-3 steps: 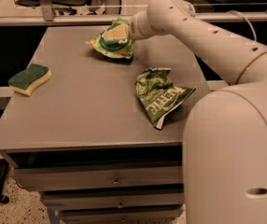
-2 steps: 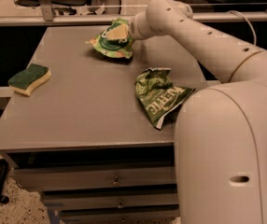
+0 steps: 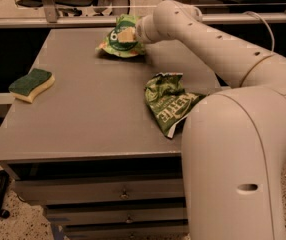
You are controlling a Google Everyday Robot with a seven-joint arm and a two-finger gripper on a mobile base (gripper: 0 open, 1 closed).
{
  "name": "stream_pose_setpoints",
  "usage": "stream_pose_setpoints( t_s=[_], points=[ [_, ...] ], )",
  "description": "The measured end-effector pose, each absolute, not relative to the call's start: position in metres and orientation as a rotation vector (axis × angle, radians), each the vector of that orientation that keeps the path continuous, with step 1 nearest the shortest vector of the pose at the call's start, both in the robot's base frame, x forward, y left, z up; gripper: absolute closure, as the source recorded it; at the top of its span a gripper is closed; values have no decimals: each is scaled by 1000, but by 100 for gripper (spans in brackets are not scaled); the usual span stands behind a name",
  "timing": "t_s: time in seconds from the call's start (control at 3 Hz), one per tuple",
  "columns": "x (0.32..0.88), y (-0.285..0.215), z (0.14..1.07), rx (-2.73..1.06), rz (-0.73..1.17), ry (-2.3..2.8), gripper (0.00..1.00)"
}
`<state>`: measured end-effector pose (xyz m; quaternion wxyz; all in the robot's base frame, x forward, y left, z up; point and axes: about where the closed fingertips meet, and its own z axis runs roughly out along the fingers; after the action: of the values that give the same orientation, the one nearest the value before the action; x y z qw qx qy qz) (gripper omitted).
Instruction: Move green rice chip bag near sponge
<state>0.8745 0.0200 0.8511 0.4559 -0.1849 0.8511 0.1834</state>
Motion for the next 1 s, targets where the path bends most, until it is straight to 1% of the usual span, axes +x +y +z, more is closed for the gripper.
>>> stream_pose_setpoints(
  t_s=[0.33, 0.67, 1.0],
  points=[
    [874, 19, 852, -446, 455, 2092, 87],
    [874, 19, 852, -446, 455, 2092, 100],
    [875, 25, 875, -491, 478, 2017, 100]
  ],
)
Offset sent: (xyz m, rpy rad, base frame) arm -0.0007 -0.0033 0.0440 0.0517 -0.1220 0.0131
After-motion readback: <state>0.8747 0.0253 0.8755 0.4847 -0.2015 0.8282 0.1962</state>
